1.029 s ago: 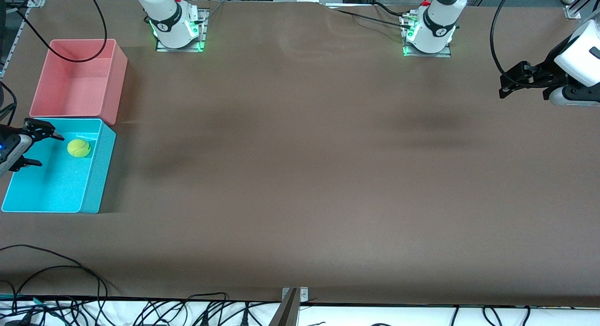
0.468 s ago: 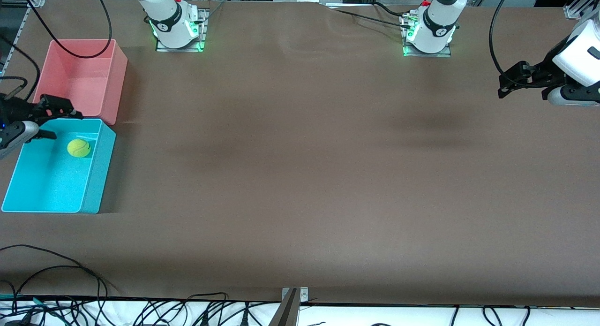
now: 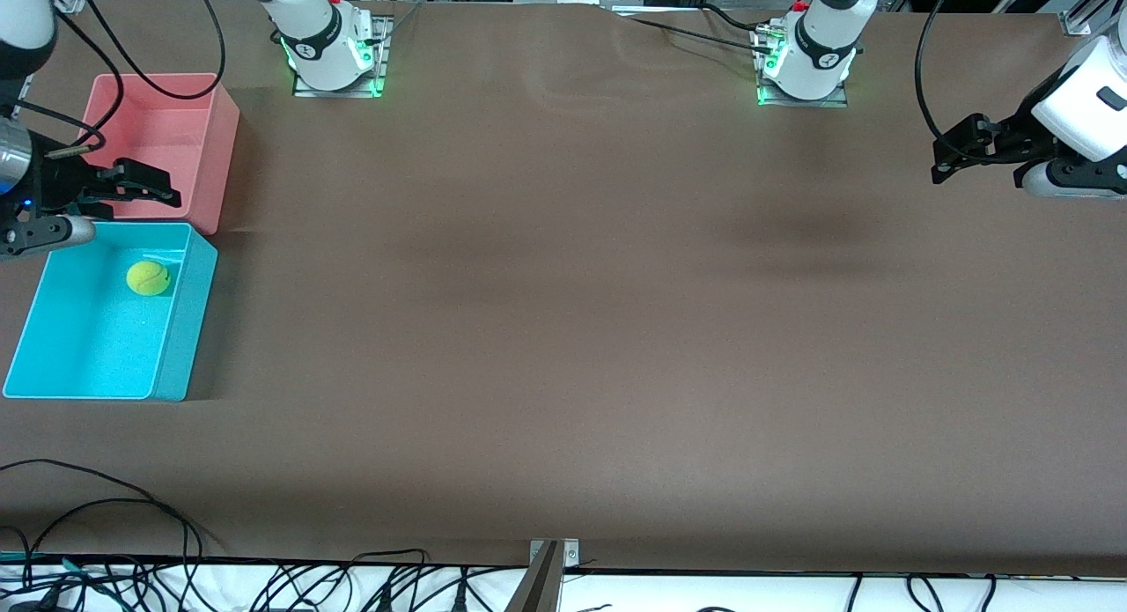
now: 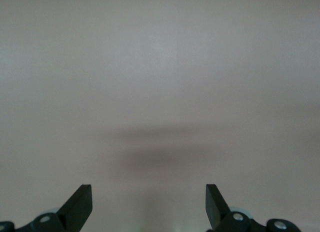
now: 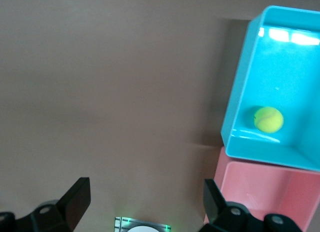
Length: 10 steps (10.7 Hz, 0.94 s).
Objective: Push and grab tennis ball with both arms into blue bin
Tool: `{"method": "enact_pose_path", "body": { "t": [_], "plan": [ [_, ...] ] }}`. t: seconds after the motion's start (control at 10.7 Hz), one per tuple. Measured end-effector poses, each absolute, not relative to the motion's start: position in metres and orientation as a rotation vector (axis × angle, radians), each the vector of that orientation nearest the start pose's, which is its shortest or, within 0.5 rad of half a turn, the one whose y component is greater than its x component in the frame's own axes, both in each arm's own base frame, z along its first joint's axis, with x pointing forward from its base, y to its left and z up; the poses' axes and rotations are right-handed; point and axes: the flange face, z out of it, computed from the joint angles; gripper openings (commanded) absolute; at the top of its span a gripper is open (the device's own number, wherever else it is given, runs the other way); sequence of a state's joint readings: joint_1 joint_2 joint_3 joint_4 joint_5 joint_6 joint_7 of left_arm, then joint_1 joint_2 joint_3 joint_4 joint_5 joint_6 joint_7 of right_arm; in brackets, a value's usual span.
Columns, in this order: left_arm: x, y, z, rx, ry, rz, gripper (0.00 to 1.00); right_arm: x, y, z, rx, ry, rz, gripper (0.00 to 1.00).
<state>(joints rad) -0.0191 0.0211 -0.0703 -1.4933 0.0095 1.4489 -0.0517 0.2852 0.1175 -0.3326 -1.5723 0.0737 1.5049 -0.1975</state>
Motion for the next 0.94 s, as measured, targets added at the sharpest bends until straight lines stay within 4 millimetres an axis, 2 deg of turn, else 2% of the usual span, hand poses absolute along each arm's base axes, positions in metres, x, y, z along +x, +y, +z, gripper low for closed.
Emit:
{"method": "enact_pose_path", "body": {
  "t": [0.09, 0.19, 0.28, 0.56, 0.75, 0.94],
  "plan": [
    [0.547, -0.048, 0.639, -3.127, 0.059, 0.101, 1.0, 0.574, 0.001, 0.56, -3.126, -0.15, 0.268, 1.0],
    [0.547, -0.048, 0.639, -3.127, 0.059, 0.101, 1.0, 0.573, 0.003, 0.563, -3.184, -0.103, 0.266, 1.0],
    [0.547, -0.048, 0.639, -3.127, 0.059, 0.101, 1.0, 0.572, -0.003, 0.566, -3.217, -0.075, 0.265, 1.0],
    [0.547, -0.048, 0.639, -3.127, 0.06, 0.102, 1.0, 0.565, -0.045, 0.578, -3.217, 0.017, 0.233, 1.0],
    [0.547, -0.048, 0.639, -3.127, 0.06, 0.102, 1.0, 0.562, -0.057, 0.584, -3.175, 0.003, 0.209, 1.0],
    [0.547, -0.048, 0.639, -3.127, 0.06, 0.102, 1.0, 0.562, -0.061, 0.585, -3.161, -0.003, 0.199, 1.0]
  ]
}}
